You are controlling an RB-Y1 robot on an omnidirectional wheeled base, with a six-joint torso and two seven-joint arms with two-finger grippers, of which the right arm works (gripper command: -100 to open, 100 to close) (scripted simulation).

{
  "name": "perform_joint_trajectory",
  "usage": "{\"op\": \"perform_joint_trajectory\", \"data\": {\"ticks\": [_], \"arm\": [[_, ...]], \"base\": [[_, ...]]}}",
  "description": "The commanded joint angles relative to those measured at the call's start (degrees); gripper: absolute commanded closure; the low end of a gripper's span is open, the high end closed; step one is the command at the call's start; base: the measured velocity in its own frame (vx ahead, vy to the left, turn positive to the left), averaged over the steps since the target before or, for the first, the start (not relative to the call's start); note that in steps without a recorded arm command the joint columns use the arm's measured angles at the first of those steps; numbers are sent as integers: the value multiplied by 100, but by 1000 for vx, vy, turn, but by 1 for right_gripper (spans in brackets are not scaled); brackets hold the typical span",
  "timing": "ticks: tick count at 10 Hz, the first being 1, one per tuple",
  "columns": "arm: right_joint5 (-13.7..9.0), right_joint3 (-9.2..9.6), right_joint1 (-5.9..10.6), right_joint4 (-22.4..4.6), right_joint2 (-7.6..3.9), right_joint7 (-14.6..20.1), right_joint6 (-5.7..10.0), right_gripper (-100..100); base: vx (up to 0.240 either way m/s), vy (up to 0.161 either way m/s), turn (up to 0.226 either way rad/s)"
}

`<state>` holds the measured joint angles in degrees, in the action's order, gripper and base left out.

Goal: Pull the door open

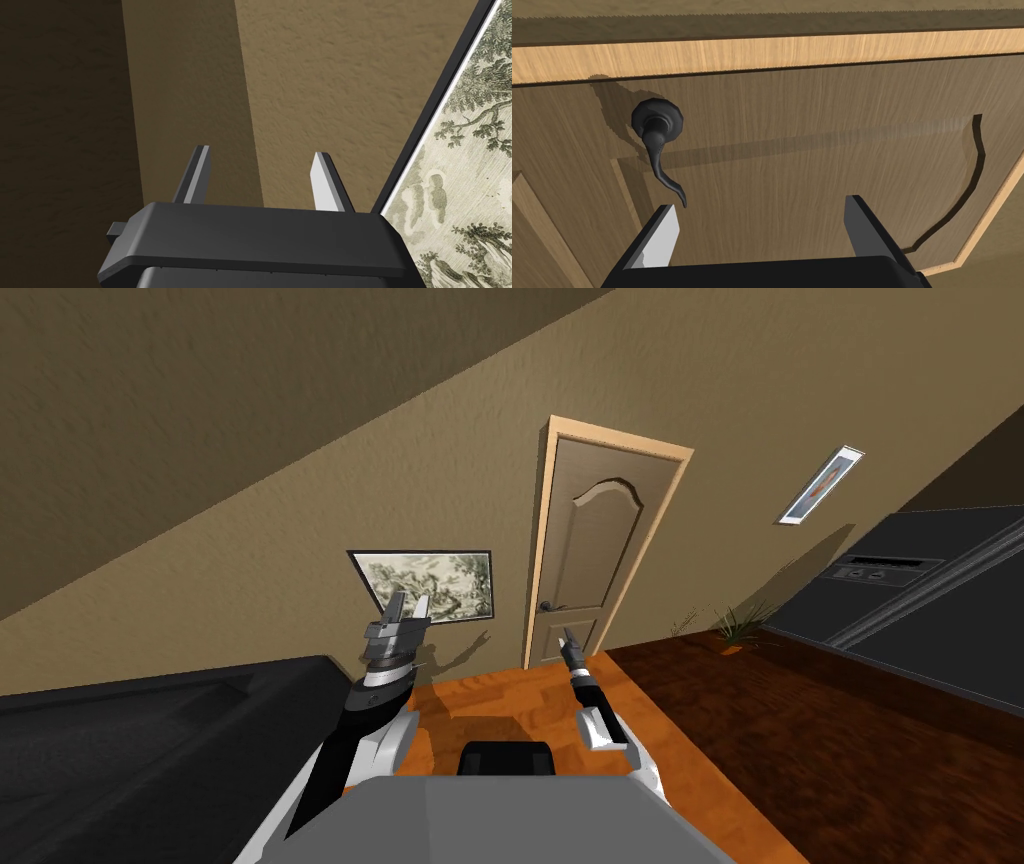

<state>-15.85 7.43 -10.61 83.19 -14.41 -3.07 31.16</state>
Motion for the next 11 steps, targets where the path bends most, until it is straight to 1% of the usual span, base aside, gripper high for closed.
{"op": "perform_joint_trajectory", "data": {"ticks": [1, 5, 8, 11], "arm": [[-81, 42, 92, -286, -89, 20, 90, -100], [-326, 177, 366, -1026, -304, 10, 248, -100], [-492, 268, 551, -1523, -448, 3, 354, -100], [-639, 349, 715, -1963, -575, -4, 448, -100]], "base": [[29, -62, 84], [62, -89, 147], [59, -83, 120], [48, -91, 118]]}}
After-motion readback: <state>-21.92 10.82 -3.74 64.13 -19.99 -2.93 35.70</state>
